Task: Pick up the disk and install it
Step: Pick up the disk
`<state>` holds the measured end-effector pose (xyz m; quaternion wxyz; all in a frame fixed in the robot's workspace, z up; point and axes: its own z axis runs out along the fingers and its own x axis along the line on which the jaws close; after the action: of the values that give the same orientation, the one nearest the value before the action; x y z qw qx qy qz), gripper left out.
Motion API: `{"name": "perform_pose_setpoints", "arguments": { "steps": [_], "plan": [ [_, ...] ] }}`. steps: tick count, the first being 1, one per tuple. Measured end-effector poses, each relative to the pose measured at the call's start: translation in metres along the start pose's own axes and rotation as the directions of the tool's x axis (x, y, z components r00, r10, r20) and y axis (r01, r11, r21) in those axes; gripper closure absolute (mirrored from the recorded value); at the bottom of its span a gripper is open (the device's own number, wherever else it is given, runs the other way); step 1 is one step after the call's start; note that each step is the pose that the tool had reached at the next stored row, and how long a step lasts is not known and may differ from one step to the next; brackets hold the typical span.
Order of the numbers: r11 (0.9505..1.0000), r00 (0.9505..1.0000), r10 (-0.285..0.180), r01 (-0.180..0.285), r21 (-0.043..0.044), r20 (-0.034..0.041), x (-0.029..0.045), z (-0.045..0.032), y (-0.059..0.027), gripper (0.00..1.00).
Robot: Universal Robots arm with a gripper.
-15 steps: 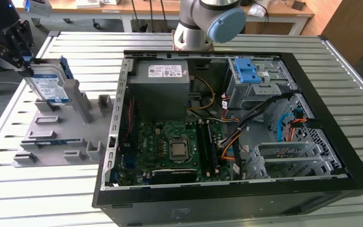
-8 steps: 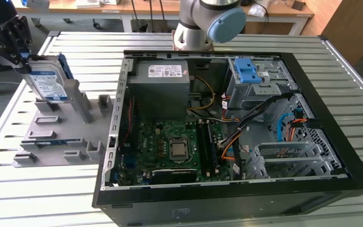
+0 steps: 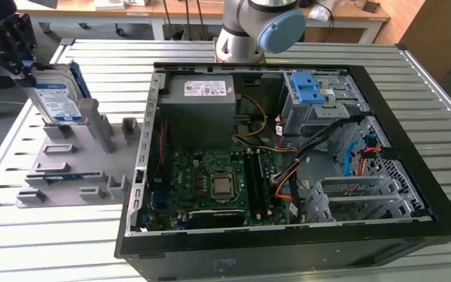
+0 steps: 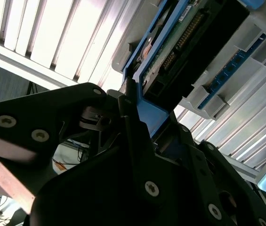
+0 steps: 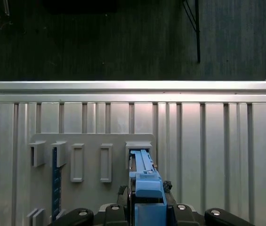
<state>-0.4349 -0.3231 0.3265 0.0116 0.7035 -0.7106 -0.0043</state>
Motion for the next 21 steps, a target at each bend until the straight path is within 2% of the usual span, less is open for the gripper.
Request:
{"name": "perform_pose_setpoints", "arguments": {
  "steps": [21],
  "plan": [
    [1.0, 1.0, 0.0, 0.0, 0.0003, 0.0, 0.0003, -0.0249, 0.0005, 0.64]
  ]
}}
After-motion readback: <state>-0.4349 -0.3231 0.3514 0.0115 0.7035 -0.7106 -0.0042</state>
